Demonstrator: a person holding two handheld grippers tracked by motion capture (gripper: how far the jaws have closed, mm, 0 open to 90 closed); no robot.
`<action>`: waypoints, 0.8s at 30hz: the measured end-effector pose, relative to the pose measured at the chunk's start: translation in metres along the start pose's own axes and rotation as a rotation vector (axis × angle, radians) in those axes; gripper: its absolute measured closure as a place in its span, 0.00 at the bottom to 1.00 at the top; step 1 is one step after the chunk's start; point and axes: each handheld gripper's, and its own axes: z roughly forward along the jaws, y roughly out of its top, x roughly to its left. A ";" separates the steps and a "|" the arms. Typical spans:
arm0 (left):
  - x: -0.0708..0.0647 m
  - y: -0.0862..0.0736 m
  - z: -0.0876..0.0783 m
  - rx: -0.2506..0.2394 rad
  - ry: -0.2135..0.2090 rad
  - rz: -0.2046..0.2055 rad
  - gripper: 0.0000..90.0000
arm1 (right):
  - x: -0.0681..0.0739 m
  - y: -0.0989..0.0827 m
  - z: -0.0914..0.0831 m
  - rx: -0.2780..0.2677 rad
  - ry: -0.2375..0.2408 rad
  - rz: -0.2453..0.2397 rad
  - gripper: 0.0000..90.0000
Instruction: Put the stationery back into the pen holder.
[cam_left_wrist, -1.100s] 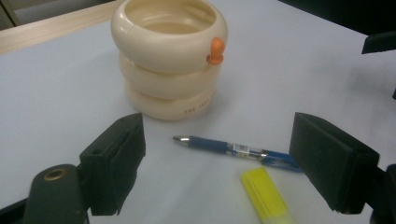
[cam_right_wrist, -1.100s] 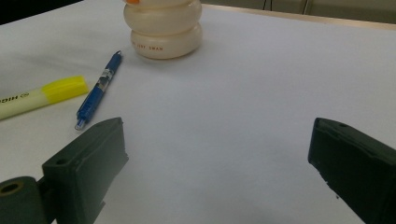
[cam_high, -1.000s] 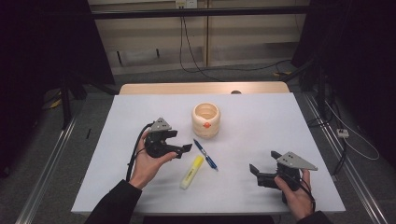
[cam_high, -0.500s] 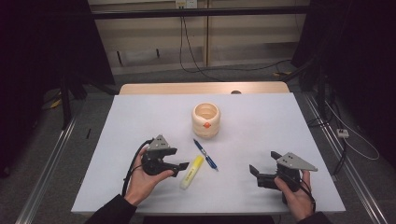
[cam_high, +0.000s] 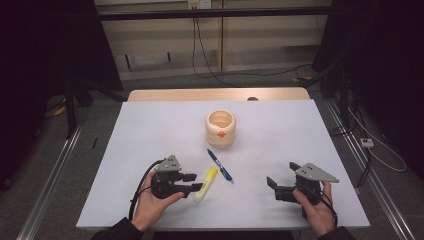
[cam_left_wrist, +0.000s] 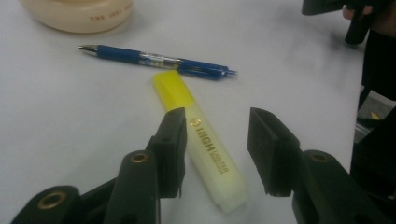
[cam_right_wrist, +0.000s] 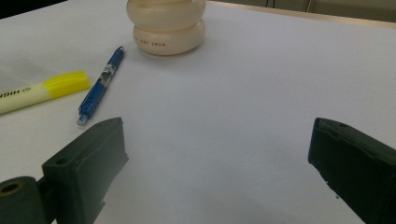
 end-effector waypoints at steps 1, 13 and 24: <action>-0.001 0.000 0.001 0.003 -0.001 0.004 0.75 | 0.000 0.000 0.000 0.000 0.001 0.001 0.05; -0.021 -0.001 0.019 0.052 -0.065 0.010 1.00 | 0.000 0.000 0.001 -0.001 0.002 0.005 0.05; -0.026 -0.007 0.032 0.163 -0.009 0.045 1.00 | 0.000 0.000 0.000 -0.003 0.005 0.002 0.05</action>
